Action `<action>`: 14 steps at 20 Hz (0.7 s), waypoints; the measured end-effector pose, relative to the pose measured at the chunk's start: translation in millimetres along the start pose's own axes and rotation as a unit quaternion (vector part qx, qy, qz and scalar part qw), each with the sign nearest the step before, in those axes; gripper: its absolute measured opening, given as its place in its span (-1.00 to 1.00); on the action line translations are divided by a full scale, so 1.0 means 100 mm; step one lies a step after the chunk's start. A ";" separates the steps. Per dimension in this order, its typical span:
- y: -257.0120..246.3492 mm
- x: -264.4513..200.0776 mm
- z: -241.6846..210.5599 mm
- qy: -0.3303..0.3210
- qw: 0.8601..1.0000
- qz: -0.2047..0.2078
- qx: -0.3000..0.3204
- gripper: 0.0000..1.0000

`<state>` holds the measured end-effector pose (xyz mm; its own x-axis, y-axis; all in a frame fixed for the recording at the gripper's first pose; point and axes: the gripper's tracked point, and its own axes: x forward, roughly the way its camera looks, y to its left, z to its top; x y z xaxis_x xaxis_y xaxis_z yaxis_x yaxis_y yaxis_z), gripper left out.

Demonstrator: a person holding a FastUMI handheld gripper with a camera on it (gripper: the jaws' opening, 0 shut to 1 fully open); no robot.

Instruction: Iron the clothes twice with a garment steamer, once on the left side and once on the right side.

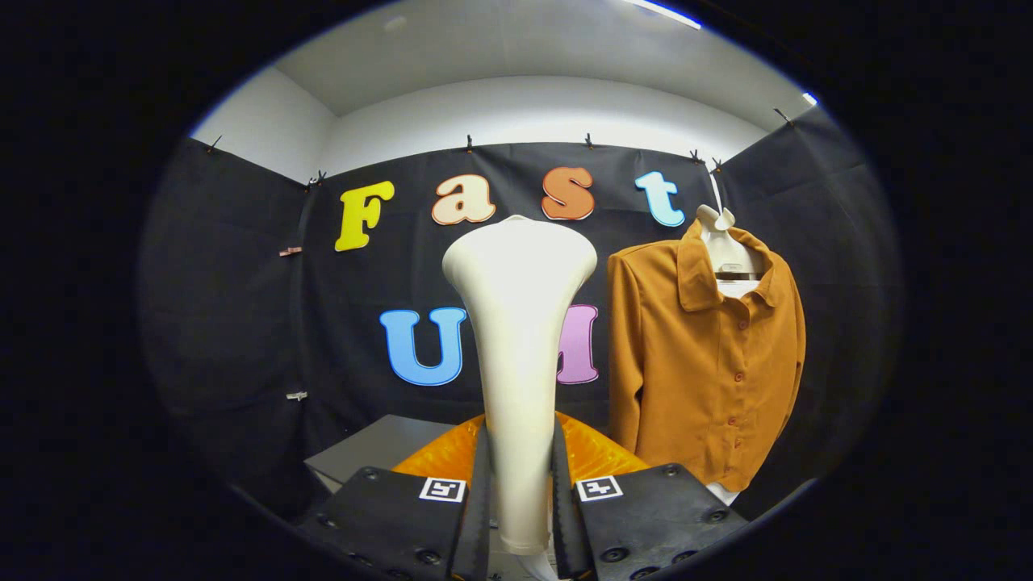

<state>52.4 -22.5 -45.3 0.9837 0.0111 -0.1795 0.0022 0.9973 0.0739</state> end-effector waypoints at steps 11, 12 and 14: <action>0.18 -0.01 0.13 -0.011 1.000 0.009 -0.007 -0.30; 0.19 -0.02 0.14 -0.012 1.000 0.013 -0.008 -0.30; 0.23 -0.01 0.17 -0.014 1.000 0.018 -0.010 -0.30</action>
<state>54.2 -0.9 -27.0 0.9878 0.0462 -0.1485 -0.0375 0.9975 0.0607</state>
